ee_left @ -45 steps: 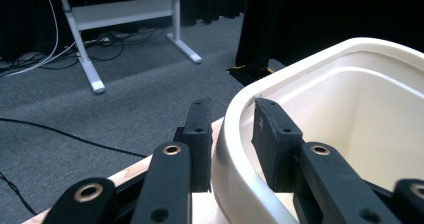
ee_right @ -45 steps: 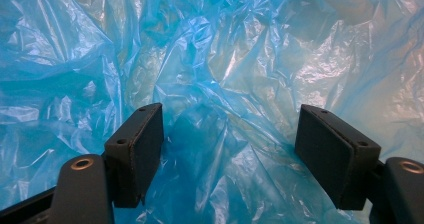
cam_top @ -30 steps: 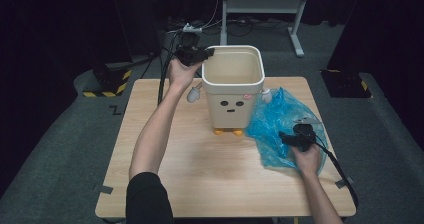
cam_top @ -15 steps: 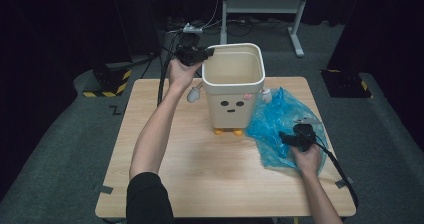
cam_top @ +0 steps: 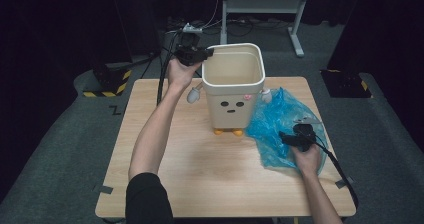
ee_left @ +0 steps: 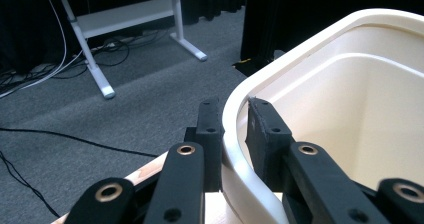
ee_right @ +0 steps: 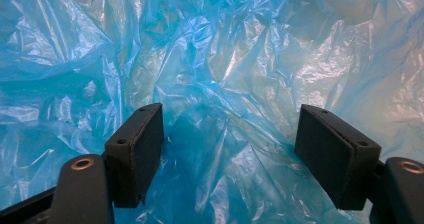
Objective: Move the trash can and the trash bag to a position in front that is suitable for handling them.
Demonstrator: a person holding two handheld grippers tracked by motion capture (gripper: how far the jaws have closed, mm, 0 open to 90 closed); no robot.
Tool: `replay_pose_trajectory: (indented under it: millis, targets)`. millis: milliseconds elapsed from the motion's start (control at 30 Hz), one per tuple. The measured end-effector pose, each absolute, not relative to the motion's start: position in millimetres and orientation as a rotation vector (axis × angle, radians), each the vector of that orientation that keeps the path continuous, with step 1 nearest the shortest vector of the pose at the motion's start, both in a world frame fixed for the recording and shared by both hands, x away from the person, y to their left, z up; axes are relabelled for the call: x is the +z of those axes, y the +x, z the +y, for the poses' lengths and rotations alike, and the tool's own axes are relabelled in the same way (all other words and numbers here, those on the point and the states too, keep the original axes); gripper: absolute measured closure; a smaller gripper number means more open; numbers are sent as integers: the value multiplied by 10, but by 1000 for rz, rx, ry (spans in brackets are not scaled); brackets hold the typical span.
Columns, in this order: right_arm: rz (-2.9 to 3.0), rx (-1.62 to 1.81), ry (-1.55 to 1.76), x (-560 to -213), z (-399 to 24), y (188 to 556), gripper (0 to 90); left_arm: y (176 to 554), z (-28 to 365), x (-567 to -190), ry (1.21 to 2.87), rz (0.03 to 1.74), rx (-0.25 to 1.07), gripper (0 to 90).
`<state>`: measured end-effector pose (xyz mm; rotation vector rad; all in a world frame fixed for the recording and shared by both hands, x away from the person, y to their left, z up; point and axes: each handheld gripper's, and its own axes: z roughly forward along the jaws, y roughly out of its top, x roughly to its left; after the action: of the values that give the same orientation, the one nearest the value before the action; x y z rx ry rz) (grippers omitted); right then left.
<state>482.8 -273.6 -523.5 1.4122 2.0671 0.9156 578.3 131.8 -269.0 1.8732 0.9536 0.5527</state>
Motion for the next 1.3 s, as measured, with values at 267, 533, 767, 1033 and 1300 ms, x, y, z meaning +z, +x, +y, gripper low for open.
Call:
replay_pose_trajectory:
  millis: [267,533,767,1033,1300]
  targets:
    - [2067,916,1412,-5235,-2736,4828,275,5769,1319,-2661,1875,954,550,766]
    - [2067,916,1414,-5235,-2735,4827,275,5759,1319,-2609,1880,956,555,767]
    - [2066,917,1416,-5235,-2735,4827,275,5754,1315,-2571,1882,951,567,767]
    - [2066,916,1416,-5235,-2735,4827,275,5745,1318,-2537,1881,951,579,766]
    - [2067,916,1416,-5235,-2735,4827,275,5745,1311,-2514,1875,949,584,766]
